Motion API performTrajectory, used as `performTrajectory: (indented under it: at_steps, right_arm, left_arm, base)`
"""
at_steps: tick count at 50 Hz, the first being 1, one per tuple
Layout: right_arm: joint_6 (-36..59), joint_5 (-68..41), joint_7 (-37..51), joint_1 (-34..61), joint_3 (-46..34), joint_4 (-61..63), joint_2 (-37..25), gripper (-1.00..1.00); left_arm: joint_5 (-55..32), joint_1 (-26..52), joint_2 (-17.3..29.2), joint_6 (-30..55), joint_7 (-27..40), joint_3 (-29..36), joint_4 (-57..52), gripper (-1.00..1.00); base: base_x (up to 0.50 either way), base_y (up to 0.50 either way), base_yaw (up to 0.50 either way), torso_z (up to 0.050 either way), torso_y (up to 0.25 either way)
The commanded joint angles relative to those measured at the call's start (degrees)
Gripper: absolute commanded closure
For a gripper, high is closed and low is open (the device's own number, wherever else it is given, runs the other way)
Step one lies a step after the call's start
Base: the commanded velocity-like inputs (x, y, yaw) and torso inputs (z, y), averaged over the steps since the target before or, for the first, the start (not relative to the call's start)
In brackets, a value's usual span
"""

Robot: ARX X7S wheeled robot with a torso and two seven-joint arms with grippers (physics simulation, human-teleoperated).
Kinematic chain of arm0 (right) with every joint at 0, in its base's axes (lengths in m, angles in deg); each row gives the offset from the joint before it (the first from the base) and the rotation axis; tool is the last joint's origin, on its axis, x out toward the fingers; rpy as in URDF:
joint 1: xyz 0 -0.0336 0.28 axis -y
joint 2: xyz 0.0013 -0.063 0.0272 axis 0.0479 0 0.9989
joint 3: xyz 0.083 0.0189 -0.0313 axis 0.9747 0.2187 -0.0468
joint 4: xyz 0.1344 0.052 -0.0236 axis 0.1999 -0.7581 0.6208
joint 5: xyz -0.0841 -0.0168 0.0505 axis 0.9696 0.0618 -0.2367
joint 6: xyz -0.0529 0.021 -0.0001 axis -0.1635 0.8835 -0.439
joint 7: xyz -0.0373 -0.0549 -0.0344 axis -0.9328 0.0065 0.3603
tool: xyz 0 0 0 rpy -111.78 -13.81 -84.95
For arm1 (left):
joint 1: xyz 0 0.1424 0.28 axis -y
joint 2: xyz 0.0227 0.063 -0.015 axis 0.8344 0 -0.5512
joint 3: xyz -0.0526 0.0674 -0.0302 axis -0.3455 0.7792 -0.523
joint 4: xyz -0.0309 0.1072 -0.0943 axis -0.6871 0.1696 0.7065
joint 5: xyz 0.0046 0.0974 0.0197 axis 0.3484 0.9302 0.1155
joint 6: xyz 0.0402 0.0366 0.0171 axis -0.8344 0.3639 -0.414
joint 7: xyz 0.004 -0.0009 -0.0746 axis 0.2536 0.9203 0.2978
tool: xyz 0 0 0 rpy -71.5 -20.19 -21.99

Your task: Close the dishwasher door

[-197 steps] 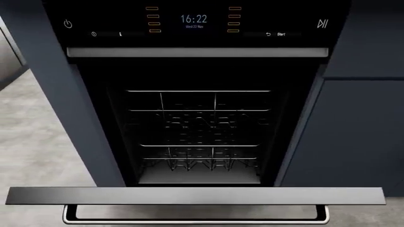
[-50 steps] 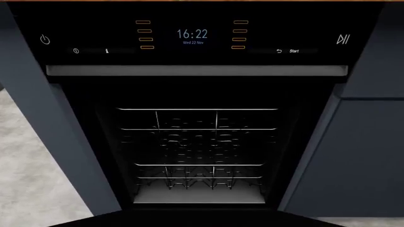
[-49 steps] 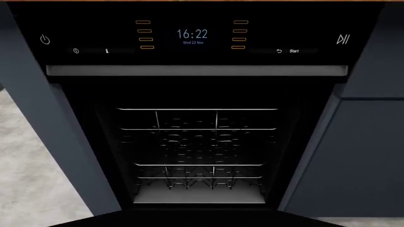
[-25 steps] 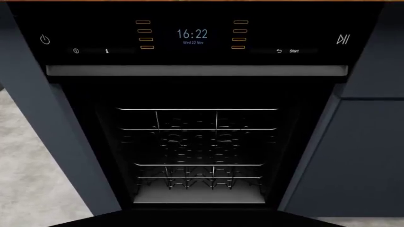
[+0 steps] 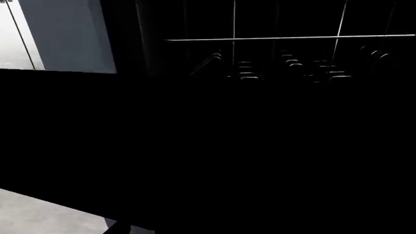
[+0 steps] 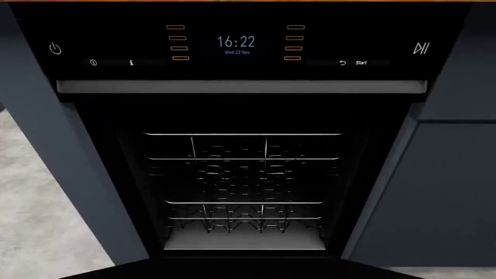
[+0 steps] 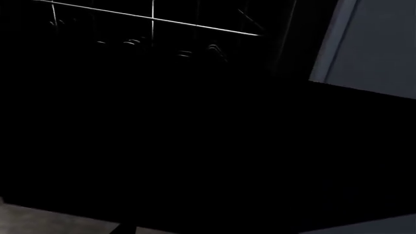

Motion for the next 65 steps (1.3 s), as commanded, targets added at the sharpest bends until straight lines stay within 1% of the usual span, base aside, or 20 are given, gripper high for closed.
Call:
performTrajectory:
  at_steps: [1, 5, 13, 30, 38, 49, 57, 65]
  right_arm:
    - [0.4, -0.5, -0.1, 1.6, 0.0, -1.0, 0.8, -1.00]
    - [1.3, -0.7, -0.2, 2.5, -0.2, -1.2, 1.2, -1.00]
    - [3.2, -0.4, -0.2, 4.2, -0.6, -1.3, 1.8, -1.00]
    - [5.5, -1.0, -0.4, 7.7, -0.7, -1.7, 2.8, -1.00]
    - [7.6, -2.6, -0.5, 10.2, -0.2, -0.2, 3.1, -1.00]
    - [8.4, -3.3, -0.6, 11.8, 0.0, 0.6, 3.4, -1.00]
    - [9.9, -4.1, -0.2, 13.2, 0.6, 2.9, 3.0, -1.00]
    - [10.3, -3.9, 0.0, 14.7, 0.7, 2.8, 3.4, -1.00]
  left_arm:
    - [-0.3, 2.1, 0.0, 1.0, -0.7, -0.5, -0.6, -1.00]
    - [-1.3, 3.4, 0.1, 1.6, -1.5, -0.8, -0.4, -1.00]
    - [-5.2, 6.7, -1.1, 3.0, -5.3, -0.5, 2.1, -1.00]
    - [-8.4, 10.6, -2.9, 3.9, -8.7, -1.0, 6.3, -1.00]
    - [-9.1, 12.0, -3.0, 4.5, -9.4, -1.5, 7.0, -1.00]
    - [-9.8, 14.0, -2.7, 6.7, -9.3, -1.9, 4.9, -1.00]
    - [-10.2, 16.3, -0.9, 10.2, -8.4, -2.6, 1.1, -1.00]
    - [-10.5, 17.9, -0.3, 12.3, -8.6, -2.8, -0.2, -1.00]
  base:
    - [0.00, 0.00, 0.00, 0.000, 0.000]
    - [0.00, 0.00, 0.00, 0.000, 0.000]
    - [0.00, 0.00, 0.00, 0.000, 0.000]
    - [0.00, 0.00, 0.00, 0.000, 0.000]
    - [0.00, 0.00, 0.00, 0.000, 0.000]
    - [0.00, 0.00, 0.00, 0.000, 0.000]
    - [0.00, 0.00, 0.00, 0.000, 0.000]
    - [0.00, 0.00, 0.00, 0.000, 0.000]
